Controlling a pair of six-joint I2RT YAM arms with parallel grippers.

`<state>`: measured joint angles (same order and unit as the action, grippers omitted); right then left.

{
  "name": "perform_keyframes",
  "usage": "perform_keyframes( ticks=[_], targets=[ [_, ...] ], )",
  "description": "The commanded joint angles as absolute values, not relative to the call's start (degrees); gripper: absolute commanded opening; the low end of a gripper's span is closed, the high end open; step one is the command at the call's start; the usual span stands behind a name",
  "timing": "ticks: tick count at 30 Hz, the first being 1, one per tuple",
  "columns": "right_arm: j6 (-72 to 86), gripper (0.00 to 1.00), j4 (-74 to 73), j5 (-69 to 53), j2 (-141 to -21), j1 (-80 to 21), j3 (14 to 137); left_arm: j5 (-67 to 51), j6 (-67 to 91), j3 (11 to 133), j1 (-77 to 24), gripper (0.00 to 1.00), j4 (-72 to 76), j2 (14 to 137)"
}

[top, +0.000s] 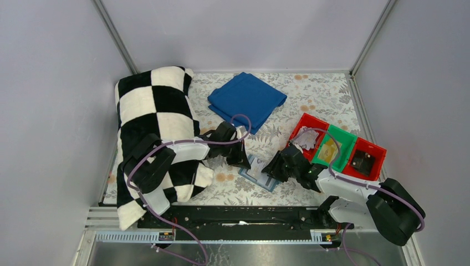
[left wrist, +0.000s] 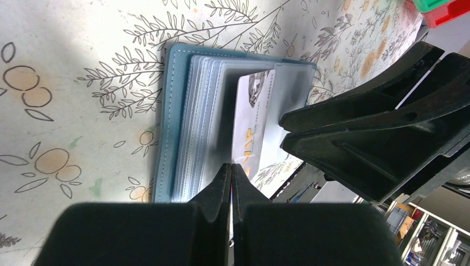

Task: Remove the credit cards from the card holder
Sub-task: Remove the credit card from the card holder.

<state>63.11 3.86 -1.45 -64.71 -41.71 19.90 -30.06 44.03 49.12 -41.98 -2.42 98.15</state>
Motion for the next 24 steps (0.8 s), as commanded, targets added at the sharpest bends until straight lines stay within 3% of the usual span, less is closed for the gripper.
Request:
perform_keyframes(
  ticks=[1,17,24],
  targets=[
    [63.84,0.43,7.43,-2.78,-65.42,-42.21,20.39,-28.98,41.83,49.84,-41.48,0.0,-2.86,95.4],
    [65.32,0.43,12.39,-3.33,-69.92,-42.16,21.55,-30.98,41.25,47.9,-41.48,0.0,-1.12,93.63],
    [67.53,0.52,11.85,-4.56,-66.78,-41.48,20.34,-31.35,41.9,46.89,-41.36,0.0,-0.2,92.19]
  ],
)
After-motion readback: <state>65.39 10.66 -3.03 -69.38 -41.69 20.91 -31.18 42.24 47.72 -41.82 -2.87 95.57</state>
